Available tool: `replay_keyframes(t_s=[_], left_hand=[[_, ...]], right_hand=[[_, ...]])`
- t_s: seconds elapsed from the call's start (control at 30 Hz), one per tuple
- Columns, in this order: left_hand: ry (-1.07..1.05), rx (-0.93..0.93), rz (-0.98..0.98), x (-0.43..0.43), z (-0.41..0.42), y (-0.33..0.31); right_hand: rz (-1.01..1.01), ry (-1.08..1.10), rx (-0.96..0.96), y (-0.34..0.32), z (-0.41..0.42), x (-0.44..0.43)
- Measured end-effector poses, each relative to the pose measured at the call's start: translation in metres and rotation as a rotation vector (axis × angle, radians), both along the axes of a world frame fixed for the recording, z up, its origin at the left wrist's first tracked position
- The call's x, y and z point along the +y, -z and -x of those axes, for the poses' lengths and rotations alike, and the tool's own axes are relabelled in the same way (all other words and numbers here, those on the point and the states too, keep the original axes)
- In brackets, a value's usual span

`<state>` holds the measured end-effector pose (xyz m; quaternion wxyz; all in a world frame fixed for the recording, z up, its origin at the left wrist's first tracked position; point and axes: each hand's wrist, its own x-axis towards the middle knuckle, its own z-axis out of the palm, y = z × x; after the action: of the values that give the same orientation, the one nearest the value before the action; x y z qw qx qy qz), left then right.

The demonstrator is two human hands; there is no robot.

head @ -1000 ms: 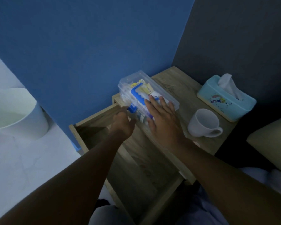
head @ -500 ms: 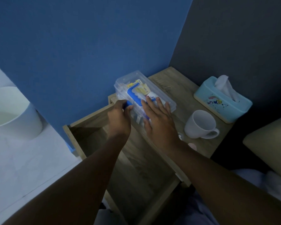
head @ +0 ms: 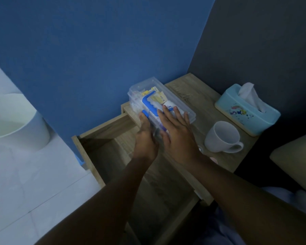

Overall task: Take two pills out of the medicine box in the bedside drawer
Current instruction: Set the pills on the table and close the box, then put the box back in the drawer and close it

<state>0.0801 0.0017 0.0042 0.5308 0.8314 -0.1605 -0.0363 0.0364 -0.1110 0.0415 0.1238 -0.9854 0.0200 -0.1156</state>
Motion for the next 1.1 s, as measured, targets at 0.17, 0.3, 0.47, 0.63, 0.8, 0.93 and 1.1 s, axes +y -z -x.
replay_keyframes(t_s=[0.17, 0.3, 0.47, 0.63, 0.8, 0.93, 1.1], left_hand=[[0.095, 0.053, -0.169, 0.022, -0.016, -0.004], [0.168, 0.103, -0.306, 0.045, -0.025, -0.022], [0.171, 0.070, -0.416, 0.063, -0.018, -0.049], [0.195, 0.069, -0.476, 0.068, -0.012, -0.070], [0.134, 0.052, -0.477, 0.059, -0.033, -0.078], [0.034, 0.029, -0.401, 0.051, -0.063, -0.075], [-0.058, 0.097, -0.351, 0.033, -0.109, -0.067]], right_hand=[[-0.043, -0.001, 0.024, -0.006, 0.001, 0.000], [-0.044, 0.020, 0.073, -0.015, 0.001, 0.002], [-0.117, 0.051, 0.192, -0.042, -0.008, 0.001], [-0.231, 0.211, 0.178, -0.065, -0.013, -0.006], [-0.483, 0.551, 0.151, -0.059, -0.016, -0.009], [-0.664, 0.751, 0.187, -0.041, -0.022, -0.013], [-0.864, 0.828, 0.063, -0.018, -0.023, -0.013]])
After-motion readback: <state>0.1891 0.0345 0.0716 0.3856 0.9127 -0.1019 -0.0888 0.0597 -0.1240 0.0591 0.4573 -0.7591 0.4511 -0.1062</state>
